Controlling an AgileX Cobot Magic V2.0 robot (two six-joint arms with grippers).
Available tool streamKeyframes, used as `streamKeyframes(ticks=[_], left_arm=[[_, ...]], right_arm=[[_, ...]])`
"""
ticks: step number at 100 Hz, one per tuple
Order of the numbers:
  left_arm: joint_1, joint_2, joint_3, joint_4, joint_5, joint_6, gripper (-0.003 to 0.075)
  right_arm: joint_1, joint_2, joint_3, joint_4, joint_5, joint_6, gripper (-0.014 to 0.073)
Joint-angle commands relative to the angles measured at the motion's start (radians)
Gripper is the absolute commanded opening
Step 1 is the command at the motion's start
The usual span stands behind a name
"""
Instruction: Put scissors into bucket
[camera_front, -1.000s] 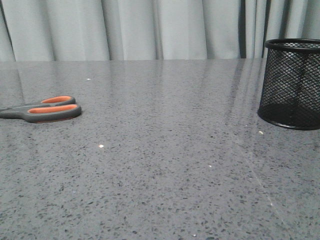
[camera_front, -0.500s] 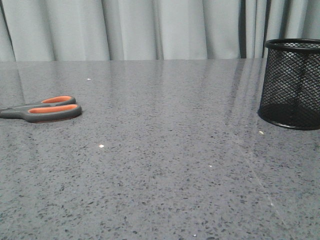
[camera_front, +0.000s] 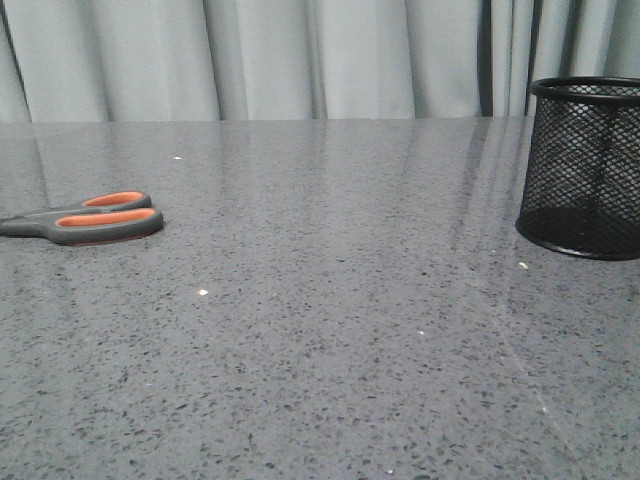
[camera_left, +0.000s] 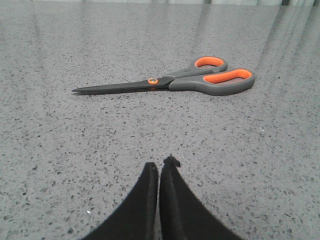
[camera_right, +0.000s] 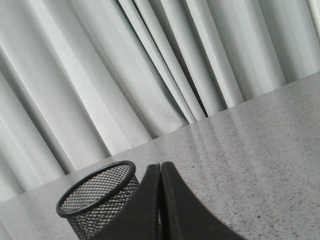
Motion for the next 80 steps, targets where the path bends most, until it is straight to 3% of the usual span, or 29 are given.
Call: streamKeyframes(ticks=[1, 17, 34, 47, 69, 80], left_arm=[[0.002, -0.028, 0.04, -0.037, -0.086, -0.005, -0.002], [0.002, -0.028, 0.04, -0.16, -0.184, -0.005, -0.002], [0.002, -0.028, 0.04, -0.604, -0.257, -0.005, -0.002], [0.002, -0.028, 0.04, -0.806, -0.351, -0.005, -0.002], [-0.001, -0.028, 0.016, -0.834, -0.44, -0.005, -0.002], [-0.009, 0.006, -0.076, -0.709, -0.34, 0.011, -0.002]], right_arm=[[-0.007, -0.017, 0.006, 0.046, -0.08, -0.003, -0.0055], [-0.007, -0.017, 0.004, 0.082, -0.08, -0.003, -0.0055], [-0.007, -0.017, -0.029, 0.082, -0.078, -0.003, -0.0055], [-0.004, -0.017, -0.081, 0.082, -0.04, -0.003, -0.0055], [-0.003, 0.018, -0.236, 0.041, 0.15, -0.003, -0.0055], [-0.003, 0.106, -0.365, -0.054, 0.32, -0.008, -0.0055]])
